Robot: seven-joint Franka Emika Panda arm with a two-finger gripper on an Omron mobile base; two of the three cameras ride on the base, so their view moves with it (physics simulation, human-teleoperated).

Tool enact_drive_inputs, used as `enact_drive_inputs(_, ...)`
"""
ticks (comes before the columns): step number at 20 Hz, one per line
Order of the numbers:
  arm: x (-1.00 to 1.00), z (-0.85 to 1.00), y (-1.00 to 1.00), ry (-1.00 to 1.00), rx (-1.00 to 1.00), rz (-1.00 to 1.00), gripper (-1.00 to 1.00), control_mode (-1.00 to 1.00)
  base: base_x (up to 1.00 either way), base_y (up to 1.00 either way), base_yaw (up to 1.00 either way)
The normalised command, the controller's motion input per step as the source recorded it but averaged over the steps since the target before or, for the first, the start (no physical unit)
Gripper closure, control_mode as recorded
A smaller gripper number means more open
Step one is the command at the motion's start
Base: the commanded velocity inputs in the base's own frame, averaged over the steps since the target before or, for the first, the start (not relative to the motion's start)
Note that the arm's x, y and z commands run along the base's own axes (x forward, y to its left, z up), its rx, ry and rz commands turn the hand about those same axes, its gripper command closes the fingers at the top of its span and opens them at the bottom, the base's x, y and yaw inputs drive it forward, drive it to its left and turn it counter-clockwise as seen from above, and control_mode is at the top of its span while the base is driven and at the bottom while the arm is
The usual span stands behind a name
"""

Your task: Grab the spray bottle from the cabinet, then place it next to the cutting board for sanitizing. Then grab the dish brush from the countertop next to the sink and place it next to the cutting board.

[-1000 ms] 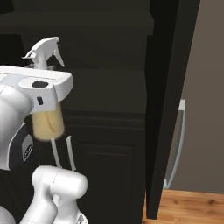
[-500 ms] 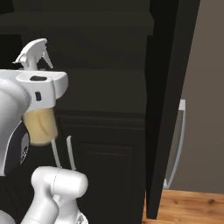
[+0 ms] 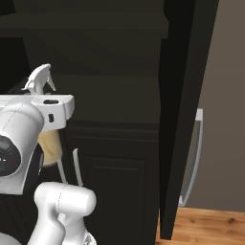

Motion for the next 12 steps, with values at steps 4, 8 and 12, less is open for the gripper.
enact_drive_inputs(4,0.00,-0.13,0.10,0.00,0.00,0.05,1.00,1.00,0.00,0.03,0.01)
enact_drive_inputs(8,0.00,0.00,0.00,0.00,0.00,0.00,1.00,1.00,-0.08,0.14,0.02)
enact_drive_inputs(12,0.00,0.00,0.00,0.00,0.00,0.00,1.00,1.00,-0.15,0.44,-0.10)
